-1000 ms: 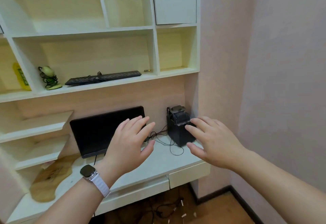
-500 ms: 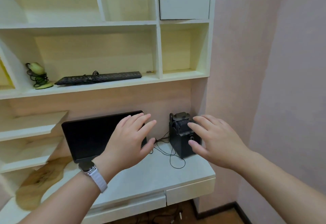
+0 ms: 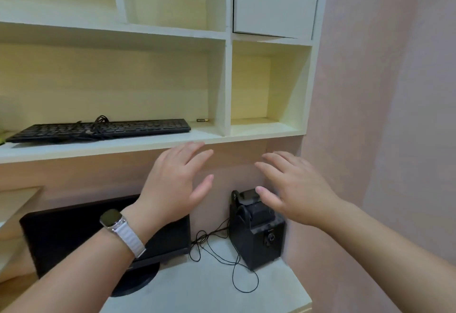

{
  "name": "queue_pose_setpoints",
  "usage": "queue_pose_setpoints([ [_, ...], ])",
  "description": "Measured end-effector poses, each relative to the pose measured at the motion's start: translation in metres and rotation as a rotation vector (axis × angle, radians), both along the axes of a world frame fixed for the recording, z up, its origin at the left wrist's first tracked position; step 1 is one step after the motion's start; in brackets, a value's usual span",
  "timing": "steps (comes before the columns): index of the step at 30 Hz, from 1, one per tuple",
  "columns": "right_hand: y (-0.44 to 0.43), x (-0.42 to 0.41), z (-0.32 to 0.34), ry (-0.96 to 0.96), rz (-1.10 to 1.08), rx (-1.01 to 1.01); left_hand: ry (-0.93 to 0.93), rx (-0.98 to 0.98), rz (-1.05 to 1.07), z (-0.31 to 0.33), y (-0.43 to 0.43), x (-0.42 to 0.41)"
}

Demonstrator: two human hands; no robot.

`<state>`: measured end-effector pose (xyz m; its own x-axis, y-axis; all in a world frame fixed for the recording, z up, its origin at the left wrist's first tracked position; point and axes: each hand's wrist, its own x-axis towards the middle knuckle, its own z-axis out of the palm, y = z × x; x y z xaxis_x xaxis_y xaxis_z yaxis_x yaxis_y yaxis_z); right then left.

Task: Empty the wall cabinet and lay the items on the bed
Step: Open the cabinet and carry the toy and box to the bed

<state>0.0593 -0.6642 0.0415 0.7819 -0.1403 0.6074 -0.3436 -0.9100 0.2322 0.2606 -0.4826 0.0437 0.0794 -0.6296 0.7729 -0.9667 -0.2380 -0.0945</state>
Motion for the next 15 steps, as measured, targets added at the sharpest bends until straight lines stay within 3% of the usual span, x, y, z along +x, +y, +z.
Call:
queue_pose_setpoints([
  [8, -0.038, 0.059, 0.041, -0.105, -0.011, -0.062, -0.081, -0.100, -0.029, 0.033, -0.051, 0.067],
  [15, -0.084, 0.081, 0.108, -0.242, 0.105, -0.271, -0.136, -0.203, -0.029, 0.089, -0.090, 0.076],
])
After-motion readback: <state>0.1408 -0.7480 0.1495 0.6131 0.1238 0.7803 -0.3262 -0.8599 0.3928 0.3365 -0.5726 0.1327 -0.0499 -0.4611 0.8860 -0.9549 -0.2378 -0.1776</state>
